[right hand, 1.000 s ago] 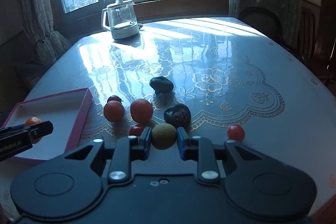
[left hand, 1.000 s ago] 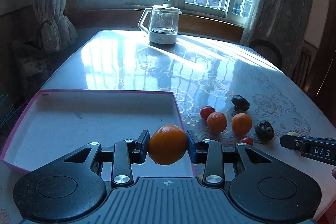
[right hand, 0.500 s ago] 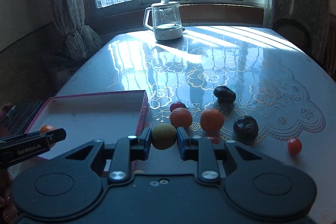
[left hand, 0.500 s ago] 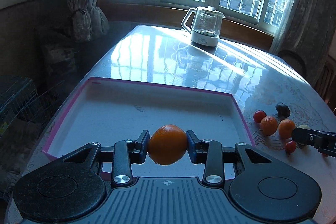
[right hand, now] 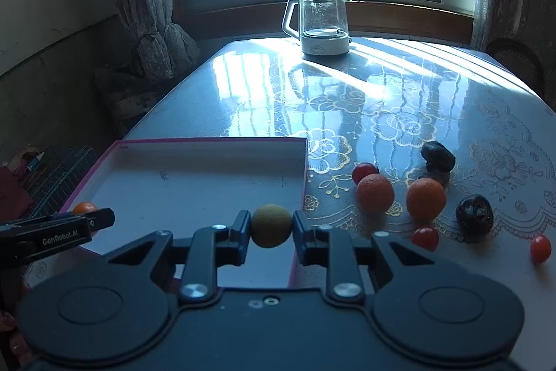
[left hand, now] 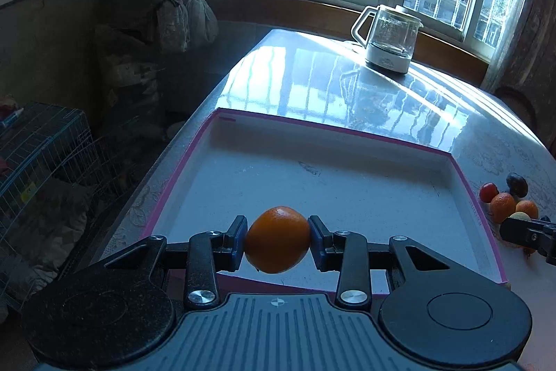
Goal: Organize fruits
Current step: 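Carry the orange over the pink tray with the left tool while the right tool carries the yellow fruit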
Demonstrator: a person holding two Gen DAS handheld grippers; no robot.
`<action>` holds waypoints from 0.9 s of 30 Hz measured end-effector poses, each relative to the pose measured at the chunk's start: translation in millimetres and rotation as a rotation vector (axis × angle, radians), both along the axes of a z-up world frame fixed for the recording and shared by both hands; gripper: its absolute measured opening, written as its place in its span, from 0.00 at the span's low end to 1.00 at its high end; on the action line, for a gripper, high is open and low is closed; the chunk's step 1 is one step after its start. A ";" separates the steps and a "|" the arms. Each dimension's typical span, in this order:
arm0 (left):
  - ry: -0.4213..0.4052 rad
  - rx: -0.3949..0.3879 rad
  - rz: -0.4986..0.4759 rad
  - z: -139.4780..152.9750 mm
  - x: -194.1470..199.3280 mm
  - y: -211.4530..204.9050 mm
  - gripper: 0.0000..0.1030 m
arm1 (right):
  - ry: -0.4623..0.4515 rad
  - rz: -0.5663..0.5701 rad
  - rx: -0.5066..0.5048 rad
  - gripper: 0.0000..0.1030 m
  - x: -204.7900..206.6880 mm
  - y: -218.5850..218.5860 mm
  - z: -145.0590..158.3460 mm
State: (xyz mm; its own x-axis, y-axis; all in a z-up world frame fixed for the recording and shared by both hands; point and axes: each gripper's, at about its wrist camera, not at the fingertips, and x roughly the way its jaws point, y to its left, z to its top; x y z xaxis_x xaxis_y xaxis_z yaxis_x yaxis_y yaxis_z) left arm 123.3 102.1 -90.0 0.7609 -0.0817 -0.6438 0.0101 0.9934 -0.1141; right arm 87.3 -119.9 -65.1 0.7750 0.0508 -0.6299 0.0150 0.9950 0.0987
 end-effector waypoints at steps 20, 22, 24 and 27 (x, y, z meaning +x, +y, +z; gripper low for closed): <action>0.038 0.060 0.001 -21.5 16.6 17.3 0.37 | 0.064 0.018 -0.053 0.24 18.3 28.1 -29.7; 0.038 0.063 0.001 -22.4 17.4 17.8 0.37 | 0.074 0.018 -0.060 0.25 19.3 29.8 -33.6; 0.035 0.071 -0.003 -22.6 17.8 17.5 0.37 | 0.084 0.020 -0.064 0.25 21.9 31.1 -36.0; 0.031 0.074 -0.004 -22.4 18.7 18.0 0.37 | 0.085 0.021 -0.067 0.26 23.0 32.7 -38.5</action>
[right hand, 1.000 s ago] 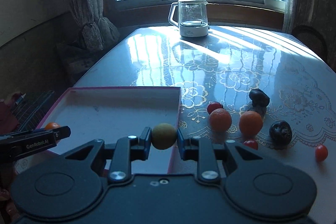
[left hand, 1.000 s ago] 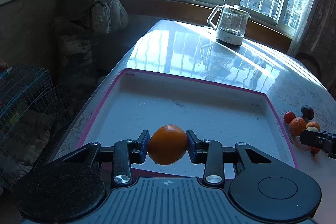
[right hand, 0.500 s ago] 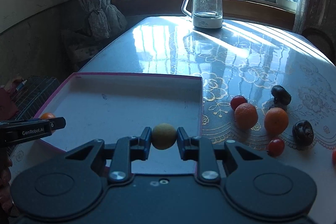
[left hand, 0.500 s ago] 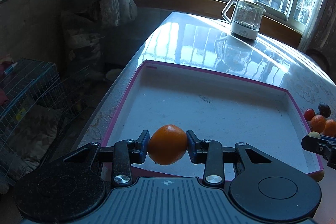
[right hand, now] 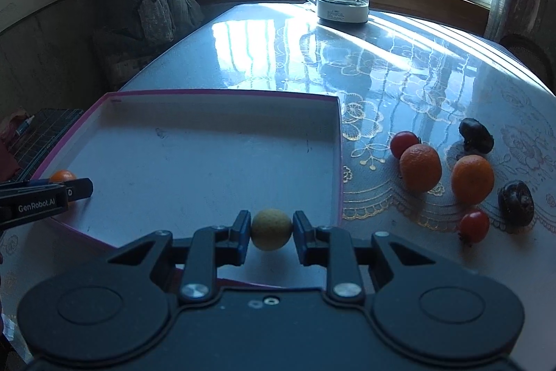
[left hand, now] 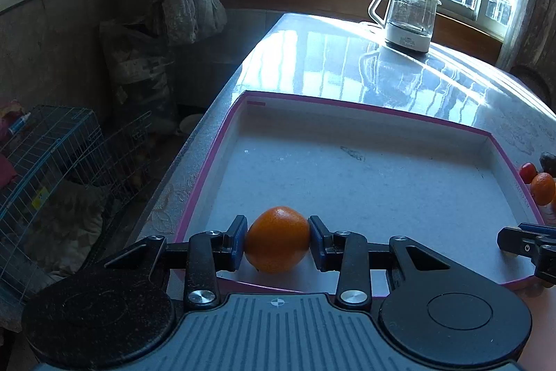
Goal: Organize fruits
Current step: 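Carry the orange over the pink tray with the left tool while the right tool carries the yellow fruit, then open the left tool to drop the orange while the right tool drops the yellow fruit in the tray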
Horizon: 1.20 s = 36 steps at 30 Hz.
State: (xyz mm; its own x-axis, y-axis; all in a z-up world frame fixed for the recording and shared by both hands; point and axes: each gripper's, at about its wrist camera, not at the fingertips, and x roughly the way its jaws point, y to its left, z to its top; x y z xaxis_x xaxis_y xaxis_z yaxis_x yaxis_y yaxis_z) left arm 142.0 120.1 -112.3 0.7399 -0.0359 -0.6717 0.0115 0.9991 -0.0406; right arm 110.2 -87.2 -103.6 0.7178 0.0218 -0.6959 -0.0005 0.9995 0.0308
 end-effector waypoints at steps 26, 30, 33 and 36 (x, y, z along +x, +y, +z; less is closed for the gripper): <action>-0.118 -0.024 0.070 22.8 -24.9 -4.5 0.82 | -0.184 0.045 0.017 0.77 -14.2 -5.5 27.0; -0.140 -0.010 0.057 30.6 -33.6 -11.0 0.85 | -0.185 0.041 0.019 0.77 -20.5 -8.6 29.0; -0.138 -0.014 0.054 32.8 -41.7 -15.2 0.87 | -0.185 0.039 0.029 0.77 -28.1 -13.9 30.7; -0.139 -0.038 0.042 34.1 -54.7 -22.1 0.90 | -0.190 0.029 0.010 0.76 -37.3 -20.0 31.2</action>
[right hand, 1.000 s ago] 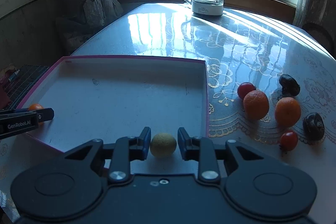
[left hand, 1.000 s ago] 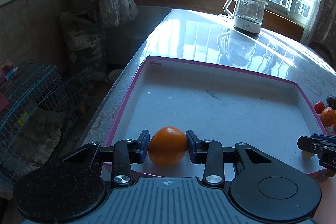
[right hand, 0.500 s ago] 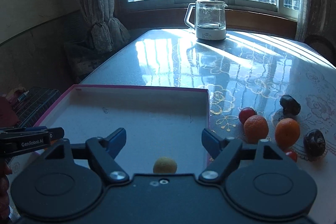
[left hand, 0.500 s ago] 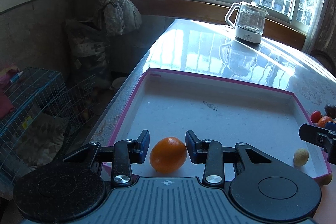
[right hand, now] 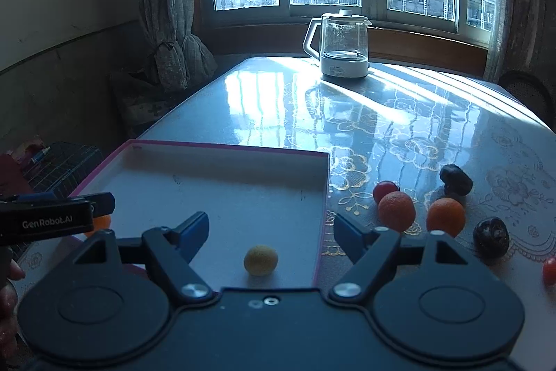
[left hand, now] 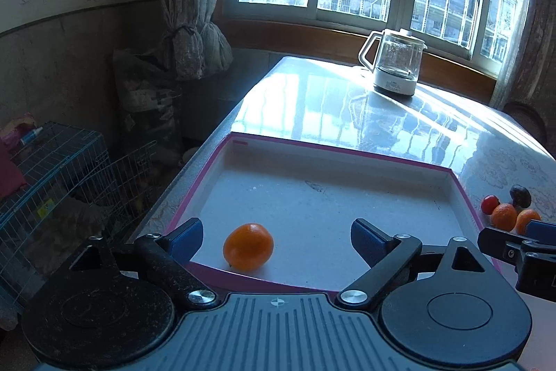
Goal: Organize fruits
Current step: 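Move the right tool to a red cherry tomato and close on it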
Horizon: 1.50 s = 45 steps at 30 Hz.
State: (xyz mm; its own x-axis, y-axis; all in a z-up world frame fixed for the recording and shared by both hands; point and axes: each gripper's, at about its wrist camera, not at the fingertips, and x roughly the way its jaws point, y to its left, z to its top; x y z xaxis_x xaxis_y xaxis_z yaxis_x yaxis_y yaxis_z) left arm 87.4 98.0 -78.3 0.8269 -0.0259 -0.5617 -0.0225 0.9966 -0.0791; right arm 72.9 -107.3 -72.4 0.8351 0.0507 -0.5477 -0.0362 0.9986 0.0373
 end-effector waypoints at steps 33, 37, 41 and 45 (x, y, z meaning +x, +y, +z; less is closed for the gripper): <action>0.012 -0.038 -0.348 -15.9 -106.1 -135.1 0.99 | 0.012 -0.218 0.013 0.75 -97.0 -129.9 -26.0; 0.009 -0.031 -0.380 -16.7 -111.5 -151.1 0.99 | 0.000 -0.277 0.002 0.75 -99.9 -156.9 -29.8; 0.008 -0.019 -0.398 -16.7 -115.9 -163.7 0.99 | -0.010 -0.347 -0.018 0.72 -98.4 -187.0 -36.5; 0.013 -0.021 -0.391 -15.2 -117.8 -170.5 0.99 | -0.024 -0.383 -0.046 0.69 -90.6 -209.1 -41.2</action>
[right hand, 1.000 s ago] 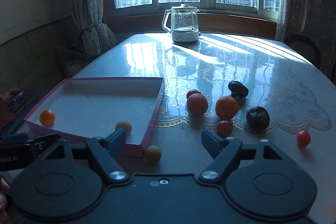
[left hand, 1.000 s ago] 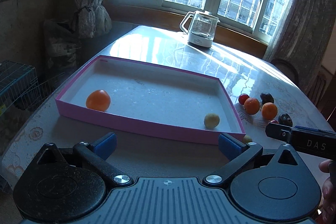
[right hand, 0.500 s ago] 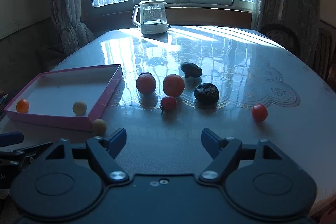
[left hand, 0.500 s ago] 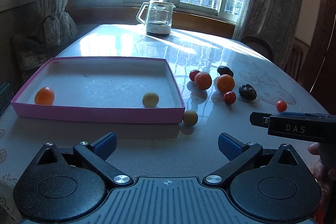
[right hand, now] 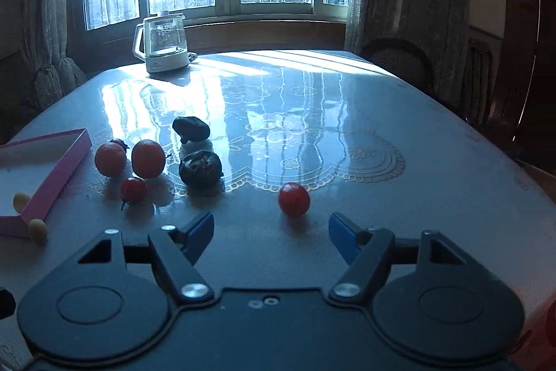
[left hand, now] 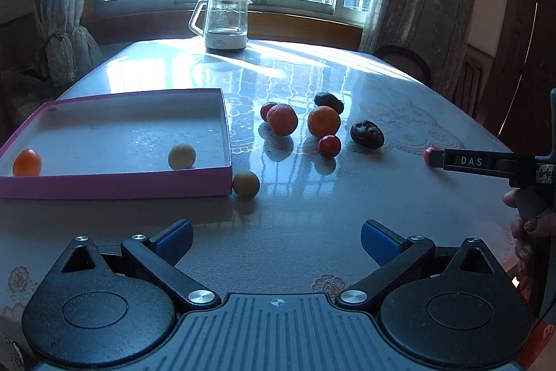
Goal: Organize fruits
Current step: 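Move the right tool to a red cherry tomato and close on it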
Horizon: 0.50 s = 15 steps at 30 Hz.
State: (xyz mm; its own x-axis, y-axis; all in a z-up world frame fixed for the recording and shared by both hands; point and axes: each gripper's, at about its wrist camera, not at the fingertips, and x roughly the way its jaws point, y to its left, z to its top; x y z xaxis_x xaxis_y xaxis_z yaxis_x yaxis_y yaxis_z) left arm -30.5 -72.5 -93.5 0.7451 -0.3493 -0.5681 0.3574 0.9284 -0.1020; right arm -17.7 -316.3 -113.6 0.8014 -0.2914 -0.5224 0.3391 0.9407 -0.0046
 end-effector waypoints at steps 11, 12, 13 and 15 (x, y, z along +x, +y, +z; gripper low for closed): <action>-0.001 0.016 0.034 5.2 -3.8 -11.8 0.99 | 0.034 0.029 0.002 0.46 40.2 -34.2 -13.6; 0.000 0.018 0.038 5.2 -3.8 -12.6 0.99 | 0.038 0.036 0.005 0.42 43.1 -35.3 -14.4; 0.000 0.019 0.041 5.1 -3.6 -12.8 0.99 | 0.043 0.043 0.002 0.41 44.0 -36.0 -15.2; 0.002 0.018 0.047 5.1 -3.0 -14.5 0.99 | 0.046 0.055 0.007 0.38 44.3 -37.3 -17.1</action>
State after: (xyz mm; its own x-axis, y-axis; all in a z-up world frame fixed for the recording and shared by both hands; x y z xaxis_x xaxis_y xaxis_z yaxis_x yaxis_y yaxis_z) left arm -33.4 -87.0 -88.4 0.7595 -0.3038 -0.5752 0.3134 0.9457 -0.0857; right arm 26.6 -353.6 -130.7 0.7914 -0.2435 -0.5607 0.2860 0.9581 -0.0124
